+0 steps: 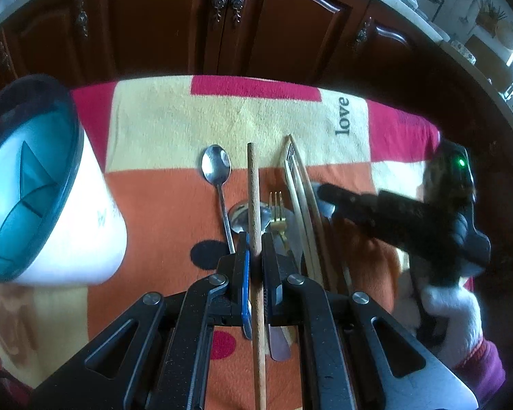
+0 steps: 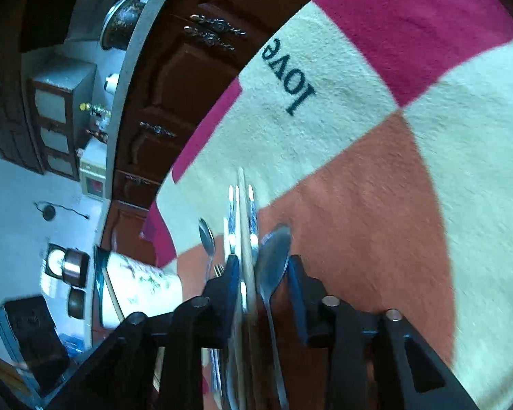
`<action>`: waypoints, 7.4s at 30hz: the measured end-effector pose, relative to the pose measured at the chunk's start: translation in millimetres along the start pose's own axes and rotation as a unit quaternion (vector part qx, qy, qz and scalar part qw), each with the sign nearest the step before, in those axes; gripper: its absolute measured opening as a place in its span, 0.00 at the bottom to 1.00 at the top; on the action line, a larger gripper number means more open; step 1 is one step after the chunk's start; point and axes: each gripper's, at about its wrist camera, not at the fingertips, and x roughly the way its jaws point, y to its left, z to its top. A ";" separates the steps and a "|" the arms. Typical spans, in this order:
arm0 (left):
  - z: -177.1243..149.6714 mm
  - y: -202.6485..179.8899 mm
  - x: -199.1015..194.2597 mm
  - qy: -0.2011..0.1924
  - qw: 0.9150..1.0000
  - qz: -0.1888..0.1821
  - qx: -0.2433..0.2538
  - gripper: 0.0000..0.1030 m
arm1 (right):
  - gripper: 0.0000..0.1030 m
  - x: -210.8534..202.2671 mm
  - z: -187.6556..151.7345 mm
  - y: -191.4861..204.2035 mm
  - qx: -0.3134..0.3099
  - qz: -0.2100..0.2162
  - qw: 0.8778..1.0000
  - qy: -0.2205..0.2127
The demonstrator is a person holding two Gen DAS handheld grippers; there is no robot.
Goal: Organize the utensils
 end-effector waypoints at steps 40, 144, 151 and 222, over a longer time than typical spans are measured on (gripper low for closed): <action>16.2 92.1 -239.9 -0.141 0.988 -0.055 -0.020 0.04 | 0.01 -78.3 -49.9 272.3 -0.211 0.154 0.958 -0.117; -66.9 38.0 -134.7 -0.100 0.993 0.063 0.006 0.61 | 0.49 -87.7 -120.4 157.2 -0.209 -0.177 0.959 -0.078; -69.2 35.6 -113.0 -0.075 0.995 0.061 0.008 0.61 | 0.37 -53.9 -94.5 120.1 -0.196 -0.175 0.964 -0.044; 1.4 7.3 54.0 0.014 0.999 0.012 -0.045 0.07 | 0.24 -7.9 11.3 37.4 -0.158 -0.184 0.970 -0.008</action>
